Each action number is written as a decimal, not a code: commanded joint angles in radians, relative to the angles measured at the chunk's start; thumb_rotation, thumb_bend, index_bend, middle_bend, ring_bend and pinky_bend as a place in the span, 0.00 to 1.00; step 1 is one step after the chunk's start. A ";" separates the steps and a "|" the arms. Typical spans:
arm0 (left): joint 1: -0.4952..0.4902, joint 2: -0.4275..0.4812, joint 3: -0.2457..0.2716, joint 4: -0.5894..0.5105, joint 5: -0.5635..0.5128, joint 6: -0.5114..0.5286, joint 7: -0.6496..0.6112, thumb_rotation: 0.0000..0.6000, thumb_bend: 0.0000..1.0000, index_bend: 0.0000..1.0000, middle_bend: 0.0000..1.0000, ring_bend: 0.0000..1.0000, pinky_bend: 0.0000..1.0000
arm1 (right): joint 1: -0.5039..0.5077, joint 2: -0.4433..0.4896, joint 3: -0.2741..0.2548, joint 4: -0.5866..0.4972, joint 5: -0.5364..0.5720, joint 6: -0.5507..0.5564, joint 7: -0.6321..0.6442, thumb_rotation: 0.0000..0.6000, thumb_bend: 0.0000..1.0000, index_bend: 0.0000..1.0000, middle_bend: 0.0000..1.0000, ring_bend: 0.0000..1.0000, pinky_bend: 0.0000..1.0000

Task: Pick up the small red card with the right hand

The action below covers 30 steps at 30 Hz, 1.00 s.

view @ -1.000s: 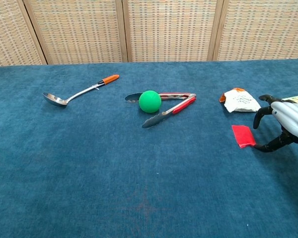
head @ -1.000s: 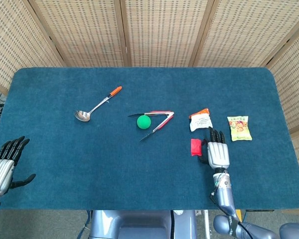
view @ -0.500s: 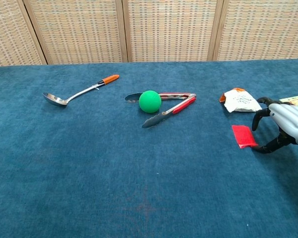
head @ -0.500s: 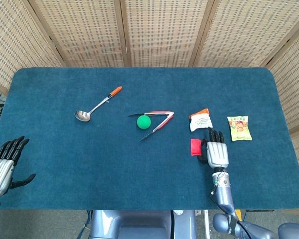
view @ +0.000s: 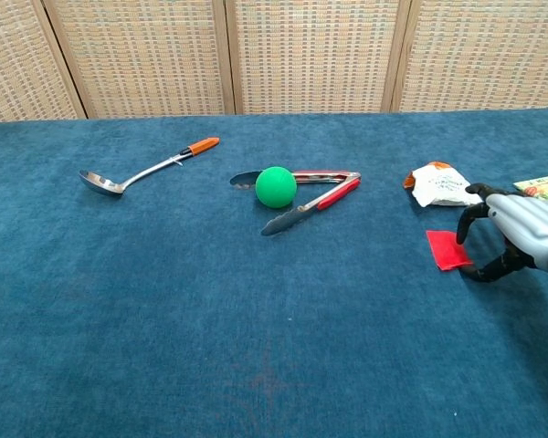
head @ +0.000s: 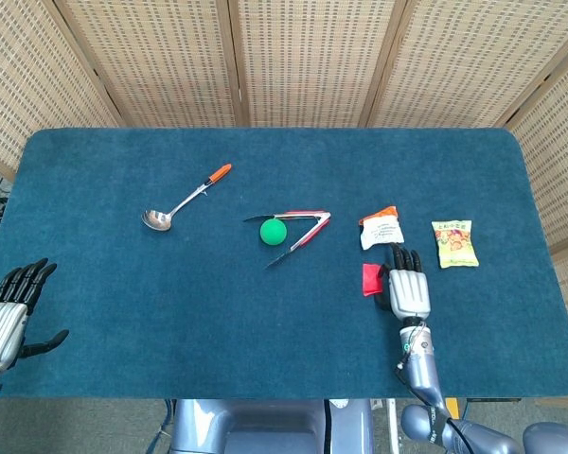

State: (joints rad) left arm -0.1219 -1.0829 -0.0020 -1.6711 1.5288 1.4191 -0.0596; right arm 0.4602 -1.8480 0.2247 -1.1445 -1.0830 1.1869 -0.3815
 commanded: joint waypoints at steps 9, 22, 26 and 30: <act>-0.001 0.002 0.000 0.003 -0.001 -0.001 -0.007 1.00 0.22 0.00 0.00 0.00 0.00 | 0.003 -0.010 0.004 -0.006 -0.001 -0.004 -0.007 1.00 0.26 0.47 0.05 0.00 0.00; -0.002 0.003 0.002 0.002 0.001 -0.004 -0.013 1.00 0.22 0.00 0.00 0.00 0.00 | 0.004 -0.013 0.011 -0.004 0.003 -0.009 -0.013 1.00 0.26 0.54 0.09 0.00 0.00; -0.003 0.004 0.002 0.001 0.000 -0.005 -0.013 1.00 0.22 0.00 0.00 0.00 0.00 | 0.004 -0.013 0.011 -0.002 0.004 -0.012 -0.014 1.00 0.26 0.55 0.09 0.00 0.00; -0.003 0.004 0.002 0.000 0.000 -0.006 -0.013 1.00 0.22 0.00 0.00 0.00 0.00 | 0.006 -0.014 0.014 -0.001 0.006 -0.017 -0.015 1.00 0.26 0.55 0.09 0.00 0.00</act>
State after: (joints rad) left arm -0.1253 -1.0793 0.0000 -1.6708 1.5292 1.4131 -0.0724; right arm 0.4663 -1.8619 0.2386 -1.1454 -1.0766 1.1698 -0.3964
